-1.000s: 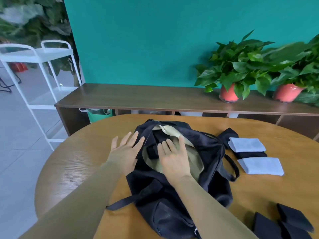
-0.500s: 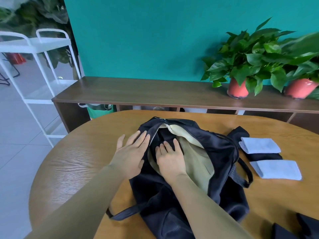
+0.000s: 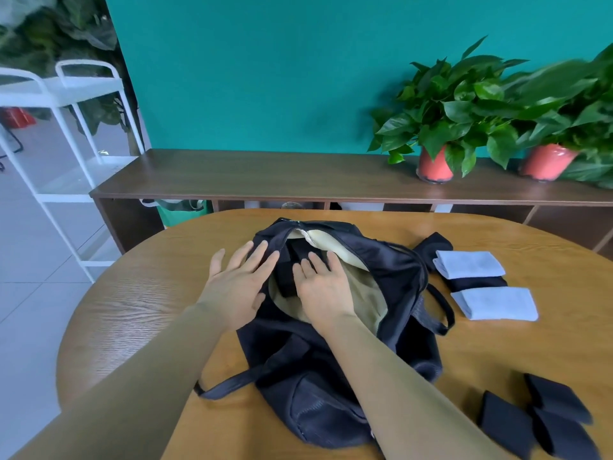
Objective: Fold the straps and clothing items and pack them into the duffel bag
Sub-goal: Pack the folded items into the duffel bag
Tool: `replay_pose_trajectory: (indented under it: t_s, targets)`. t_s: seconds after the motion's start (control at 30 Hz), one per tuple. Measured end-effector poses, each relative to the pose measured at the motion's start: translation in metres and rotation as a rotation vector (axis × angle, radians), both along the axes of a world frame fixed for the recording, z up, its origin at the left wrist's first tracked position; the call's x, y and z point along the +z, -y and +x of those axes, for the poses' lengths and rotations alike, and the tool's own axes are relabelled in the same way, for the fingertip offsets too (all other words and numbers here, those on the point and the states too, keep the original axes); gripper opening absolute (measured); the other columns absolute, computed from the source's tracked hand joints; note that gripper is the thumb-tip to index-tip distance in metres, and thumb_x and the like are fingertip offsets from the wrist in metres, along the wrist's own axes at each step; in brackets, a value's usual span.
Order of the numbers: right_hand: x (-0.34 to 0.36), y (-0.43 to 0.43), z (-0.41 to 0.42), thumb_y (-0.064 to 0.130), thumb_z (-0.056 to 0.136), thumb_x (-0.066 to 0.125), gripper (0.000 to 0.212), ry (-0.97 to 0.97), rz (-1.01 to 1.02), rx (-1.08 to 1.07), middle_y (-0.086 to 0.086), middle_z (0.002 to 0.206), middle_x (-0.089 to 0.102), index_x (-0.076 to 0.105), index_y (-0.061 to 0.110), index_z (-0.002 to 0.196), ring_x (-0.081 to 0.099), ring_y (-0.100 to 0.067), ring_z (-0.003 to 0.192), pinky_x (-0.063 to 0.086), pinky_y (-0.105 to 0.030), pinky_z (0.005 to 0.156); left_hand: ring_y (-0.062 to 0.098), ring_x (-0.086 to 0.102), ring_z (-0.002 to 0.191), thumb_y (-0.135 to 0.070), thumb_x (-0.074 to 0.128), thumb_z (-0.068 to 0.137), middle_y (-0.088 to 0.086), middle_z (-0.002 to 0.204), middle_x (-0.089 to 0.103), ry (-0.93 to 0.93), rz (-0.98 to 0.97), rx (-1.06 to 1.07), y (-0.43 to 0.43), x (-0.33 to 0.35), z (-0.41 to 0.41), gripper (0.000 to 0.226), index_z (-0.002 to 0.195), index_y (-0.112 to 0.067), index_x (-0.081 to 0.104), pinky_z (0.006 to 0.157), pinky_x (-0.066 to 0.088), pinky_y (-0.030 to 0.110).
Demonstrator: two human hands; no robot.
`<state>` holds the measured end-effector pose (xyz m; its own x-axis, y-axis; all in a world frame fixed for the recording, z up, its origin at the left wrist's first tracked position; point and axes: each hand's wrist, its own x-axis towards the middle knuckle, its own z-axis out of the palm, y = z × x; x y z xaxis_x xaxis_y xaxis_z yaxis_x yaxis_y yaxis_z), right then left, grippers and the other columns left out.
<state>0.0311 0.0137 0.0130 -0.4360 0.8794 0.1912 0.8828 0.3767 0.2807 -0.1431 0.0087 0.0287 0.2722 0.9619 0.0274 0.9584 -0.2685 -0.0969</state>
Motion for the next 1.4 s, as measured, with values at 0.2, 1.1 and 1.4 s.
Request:
replay_pose_trajectory:
  t_s: [0.2,1.1,1.4]
  targets:
    - [0.009,0.04,0.034,0.015,0.059,0.079,0.056,-0.135,0.186,-0.021,-0.008,0.104,0.066,0.062,0.002,0.111,0.057,-0.026,0.115,0.033,-0.05,0.109,0.017,-0.013,0.146,-0.031,0.038,0.099,-0.006,0.16,-0.014,-0.011,0.051,-0.023,0.019,0.012,0.026,0.069,0.151,-0.032,-0.007,0.115,-0.004,0.052]
    - [-0.048,0.177,0.182,0.005,0.087,0.052,0.047,-0.199,-0.132,-0.47,-0.015,0.137,0.048,0.045,0.003,0.133,0.039,-0.028,0.133,0.032,-0.037,0.111,0.019,-0.011,0.147,-0.024,0.04,0.099,-0.004,0.16,-0.012,-0.08,0.014,-0.166,0.059,0.019,0.13,0.069,0.152,-0.029,-0.005,0.116,-0.001,0.051]
    - [-0.039,0.154,0.186,-0.004,0.085,0.047,0.046,-0.256,-0.043,-0.507,-0.006,0.129,0.055,0.044,0.01,0.129,0.048,-0.021,0.126,0.043,-0.029,0.099,0.021,-0.008,0.147,-0.027,0.038,0.099,0.003,0.161,-0.009,-0.112,-0.019,-0.031,0.045,0.008,0.077,0.069,0.152,-0.028,-0.006,0.118,0.002,0.047]
